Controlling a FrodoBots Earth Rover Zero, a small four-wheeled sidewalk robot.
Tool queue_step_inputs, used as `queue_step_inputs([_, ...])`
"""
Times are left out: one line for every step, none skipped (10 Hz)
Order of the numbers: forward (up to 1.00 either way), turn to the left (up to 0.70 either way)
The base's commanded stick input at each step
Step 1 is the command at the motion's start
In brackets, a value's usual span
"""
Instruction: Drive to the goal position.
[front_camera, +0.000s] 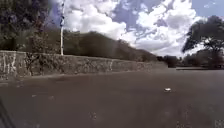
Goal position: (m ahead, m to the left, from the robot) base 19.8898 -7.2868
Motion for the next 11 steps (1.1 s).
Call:
queue_step_inputs([0.7, 0.0])
queue_step_inputs([0.7, 0.0])
queue_step_inputs([0.7, 0.0])
queue_step_inputs([0.7, 0.0])
queue_step_inputs([0.7, 0.0])
queue_step_inputs([0.7, 0.0])
queue_step_inputs([0.7, 0.0])
queue_step_inputs([0.7, 0.0])
queue_step_inputs([0.7, 0.0])
queue_step_inputs([0.7, 0.0])
queue_step_inputs([0.7, 0.0])
